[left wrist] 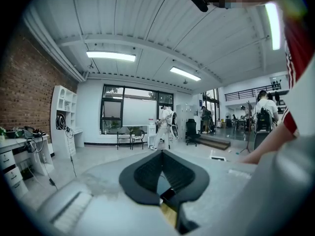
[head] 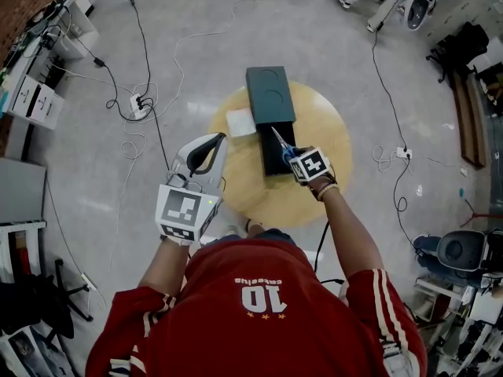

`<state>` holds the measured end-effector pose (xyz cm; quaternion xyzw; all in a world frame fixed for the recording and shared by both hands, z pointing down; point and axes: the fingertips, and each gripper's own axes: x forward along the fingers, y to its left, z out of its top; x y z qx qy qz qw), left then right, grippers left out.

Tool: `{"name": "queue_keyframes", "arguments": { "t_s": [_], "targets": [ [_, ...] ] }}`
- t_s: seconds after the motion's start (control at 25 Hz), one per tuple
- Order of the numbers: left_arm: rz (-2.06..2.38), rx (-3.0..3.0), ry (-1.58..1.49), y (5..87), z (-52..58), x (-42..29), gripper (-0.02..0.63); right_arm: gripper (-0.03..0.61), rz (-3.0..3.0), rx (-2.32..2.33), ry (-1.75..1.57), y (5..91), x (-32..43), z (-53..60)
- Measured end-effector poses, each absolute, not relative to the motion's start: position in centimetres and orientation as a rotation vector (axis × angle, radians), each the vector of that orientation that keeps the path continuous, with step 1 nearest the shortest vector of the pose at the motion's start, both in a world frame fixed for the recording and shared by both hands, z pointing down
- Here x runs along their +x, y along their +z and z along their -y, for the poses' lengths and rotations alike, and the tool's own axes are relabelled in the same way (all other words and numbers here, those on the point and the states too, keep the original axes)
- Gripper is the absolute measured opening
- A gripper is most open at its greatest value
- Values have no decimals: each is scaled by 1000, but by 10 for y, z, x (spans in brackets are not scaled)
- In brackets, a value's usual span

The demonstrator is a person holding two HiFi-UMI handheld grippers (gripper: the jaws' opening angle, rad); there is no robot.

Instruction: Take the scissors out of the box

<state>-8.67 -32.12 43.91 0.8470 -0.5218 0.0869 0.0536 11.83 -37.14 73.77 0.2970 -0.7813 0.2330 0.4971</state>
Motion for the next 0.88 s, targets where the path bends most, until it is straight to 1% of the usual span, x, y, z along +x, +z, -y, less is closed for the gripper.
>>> {"name": "queue_keyframes", "arguments": {
  "t_s": [0.32,0.88],
  "targets": [
    [1610,2618,247,421,306,-97,3,86,2049,896,537,673,118,358],
    [1557,2731,168,385,275,-79,3,86,2406,1149,234,486,92,306]
  ]
}}
